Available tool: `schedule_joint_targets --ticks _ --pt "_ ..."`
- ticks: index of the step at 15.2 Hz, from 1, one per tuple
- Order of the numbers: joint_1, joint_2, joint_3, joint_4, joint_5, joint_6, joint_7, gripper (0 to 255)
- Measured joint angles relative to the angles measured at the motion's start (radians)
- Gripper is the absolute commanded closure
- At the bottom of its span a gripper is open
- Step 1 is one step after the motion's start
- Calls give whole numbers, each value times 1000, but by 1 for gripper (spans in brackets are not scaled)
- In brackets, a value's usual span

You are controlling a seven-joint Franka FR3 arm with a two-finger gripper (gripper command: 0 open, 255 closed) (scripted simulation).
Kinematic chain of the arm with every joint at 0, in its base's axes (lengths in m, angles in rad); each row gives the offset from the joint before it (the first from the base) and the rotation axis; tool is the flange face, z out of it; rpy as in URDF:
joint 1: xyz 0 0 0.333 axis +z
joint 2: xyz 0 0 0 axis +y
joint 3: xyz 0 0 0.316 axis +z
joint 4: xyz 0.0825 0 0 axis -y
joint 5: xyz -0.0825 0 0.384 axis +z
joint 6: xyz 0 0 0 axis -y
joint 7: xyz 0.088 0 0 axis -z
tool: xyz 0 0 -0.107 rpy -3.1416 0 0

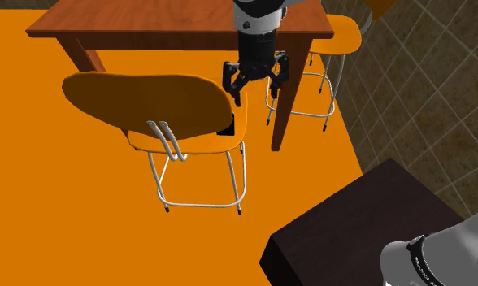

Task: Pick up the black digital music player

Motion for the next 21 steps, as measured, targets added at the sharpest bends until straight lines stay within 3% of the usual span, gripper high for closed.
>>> schedule_joint_targets --ticks 7,16,17,21 --pt "36 290 11 252 -14 11 133 0" --pt "50 379 7 251 -22 95 149 0" --pt "49 379 7 250 -22 98 149 255" --pt "49 378 7 249 -21 102 149 255"
